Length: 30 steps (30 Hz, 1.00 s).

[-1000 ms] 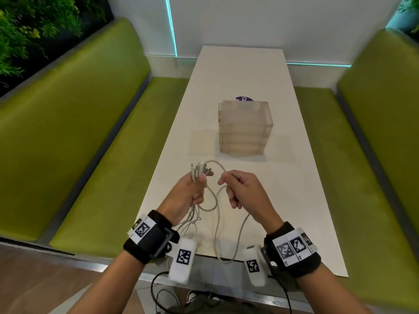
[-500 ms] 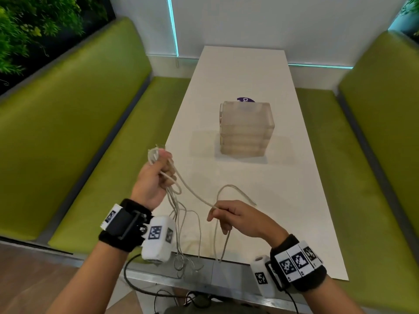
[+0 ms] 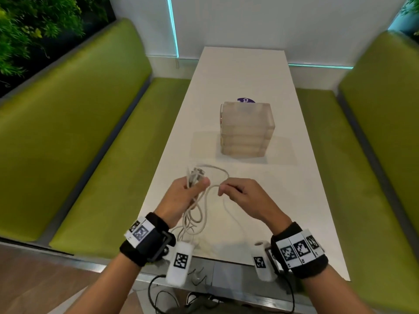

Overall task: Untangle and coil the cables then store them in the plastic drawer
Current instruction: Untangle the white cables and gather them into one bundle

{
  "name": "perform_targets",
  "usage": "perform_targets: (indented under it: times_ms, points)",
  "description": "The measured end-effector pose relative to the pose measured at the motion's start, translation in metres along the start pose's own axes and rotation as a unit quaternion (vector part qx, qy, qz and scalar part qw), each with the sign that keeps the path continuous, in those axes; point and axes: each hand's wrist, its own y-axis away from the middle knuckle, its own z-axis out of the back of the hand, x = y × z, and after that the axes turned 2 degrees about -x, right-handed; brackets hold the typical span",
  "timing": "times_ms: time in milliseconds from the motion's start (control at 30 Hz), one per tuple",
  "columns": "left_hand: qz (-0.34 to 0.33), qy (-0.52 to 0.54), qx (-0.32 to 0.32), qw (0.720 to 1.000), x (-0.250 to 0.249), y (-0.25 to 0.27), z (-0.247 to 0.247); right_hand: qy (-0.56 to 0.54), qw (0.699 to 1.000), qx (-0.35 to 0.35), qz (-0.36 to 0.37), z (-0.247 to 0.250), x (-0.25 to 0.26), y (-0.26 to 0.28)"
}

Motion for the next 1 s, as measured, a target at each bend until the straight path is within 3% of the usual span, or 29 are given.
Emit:
perform_targets:
  times_ms: [167,300,400,500,633,767,867,1000]
  points:
    - [0.022,0.041,0.051,0.998,-0.005,0.002,-0.009,-0.011,0.997,-0.079,-0.007,-0.007,0.009,-0.001]
    - [0.012,0.078,0.055,0.995,-0.004,0.001,0.0,-0.056,0.998,-0.004,-0.028,-0.006,0.011,0.003]
    - [0.007,0.153,-0.012,0.988,-0.013,-0.004,0.018,-0.029,0.996,0.073,-0.043,-0.003,-0.003,0.009]
    - [0.002,0.231,-0.1,0.968,-0.02,-0.009,0.045,0.002,0.993,0.098,-0.064,-0.001,-0.028,0.018]
    - [0.005,0.314,-0.163,0.935,-0.017,-0.01,0.078,0.014,0.988,0.123,-0.095,0.0,-0.044,0.032]
    - [-0.008,0.142,-0.168,0.975,-0.008,-0.005,0.064,-0.013,0.985,0.161,-0.061,0.001,-0.031,0.036]
    - [-0.017,0.006,-0.065,0.998,-0.004,0.006,0.028,-0.01,0.986,0.164,-0.026,-0.004,-0.013,0.028]
    - [-0.052,-0.063,0.043,0.996,0.0,0.019,-0.005,-0.029,0.996,0.078,-0.02,-0.008,0.003,0.017]
